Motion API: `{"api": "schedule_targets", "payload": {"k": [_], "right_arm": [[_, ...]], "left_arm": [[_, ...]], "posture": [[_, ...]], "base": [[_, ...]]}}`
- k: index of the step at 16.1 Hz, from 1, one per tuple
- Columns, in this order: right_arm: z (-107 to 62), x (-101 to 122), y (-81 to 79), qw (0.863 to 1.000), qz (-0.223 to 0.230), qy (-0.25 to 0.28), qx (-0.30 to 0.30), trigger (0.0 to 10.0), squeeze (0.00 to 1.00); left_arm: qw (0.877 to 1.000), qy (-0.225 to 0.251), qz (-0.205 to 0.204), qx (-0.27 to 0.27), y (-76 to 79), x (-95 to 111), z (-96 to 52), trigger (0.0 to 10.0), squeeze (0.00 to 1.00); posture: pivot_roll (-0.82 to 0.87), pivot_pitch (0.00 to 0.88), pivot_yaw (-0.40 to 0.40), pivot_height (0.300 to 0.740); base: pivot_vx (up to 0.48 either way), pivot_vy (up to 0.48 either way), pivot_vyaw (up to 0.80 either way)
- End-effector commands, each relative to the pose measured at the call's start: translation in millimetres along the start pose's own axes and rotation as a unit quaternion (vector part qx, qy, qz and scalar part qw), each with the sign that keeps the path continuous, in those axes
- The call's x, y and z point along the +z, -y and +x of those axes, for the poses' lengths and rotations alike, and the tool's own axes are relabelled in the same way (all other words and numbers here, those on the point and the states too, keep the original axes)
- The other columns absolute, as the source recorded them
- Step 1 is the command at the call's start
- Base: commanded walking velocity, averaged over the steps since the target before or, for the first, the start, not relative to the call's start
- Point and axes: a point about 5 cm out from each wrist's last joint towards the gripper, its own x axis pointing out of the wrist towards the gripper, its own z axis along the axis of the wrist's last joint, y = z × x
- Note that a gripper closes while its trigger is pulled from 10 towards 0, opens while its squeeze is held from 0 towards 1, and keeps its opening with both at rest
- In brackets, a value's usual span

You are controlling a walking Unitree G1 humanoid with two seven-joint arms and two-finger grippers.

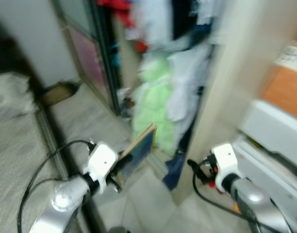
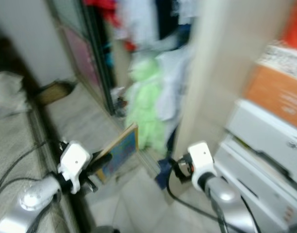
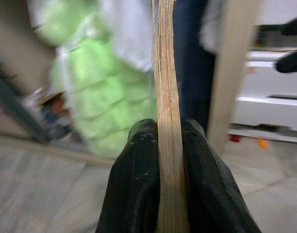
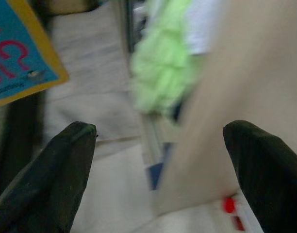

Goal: Clean up the room

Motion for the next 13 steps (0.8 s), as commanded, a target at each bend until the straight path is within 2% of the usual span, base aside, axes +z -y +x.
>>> {"api": "schedule_targets", "payload": {"k": [1,2,5,12,13], "right_arm": [[-2.5,3.0,-0.3,1.0,0.002,-0.005,0.025,10.0,0.0],[-2.7,1.0,-3.4,0.998,0.015,-0.02,0.055,10.0,0.0],[-2.1,3.2,-14.4,0.994,0.003,-0.023,0.103,10.0,0.0],[9.6,13.8,-7.5,0.998,0.001,0.009,0.055,10.0,0.0],[12.2,20.7,-8.3,0.998,0.005,0.037,0.05,10.0,0.0]], "left_arm": [[1.0,0.02,0.006,-0.006,0.1,8.1,1.8,10.0,0.0],[1.0,0.02,0.006,-0.007,0.6,7.8,2.4,10.0,0.0],[1.0,0.021,0.007,-0.004,-0.1,8.4,3.3,10.0,0.0],[1.0,0.022,-0.002,0.021,-2.9,7.3,3.6,10.0,0.0],[0.999,0.023,-0.004,0.025,-3.2,7.6,4.5,10.0,0.0]], "posture": [[-0.05,0.009,0.005,0.74],[-0.05,0.009,0.006,0.74],[-0.04,0.009,0.005,0.74],[-0.04,0.009,0.007,0.74],[-0.04,0.011,0.006,0.74]], "base": [[0.0,0.0,0.8],[0.0,0.0,0.8],[0.0,0.0,0.8],[0.0,0.0,0.8],[0.0,0.0,0.8]]}}
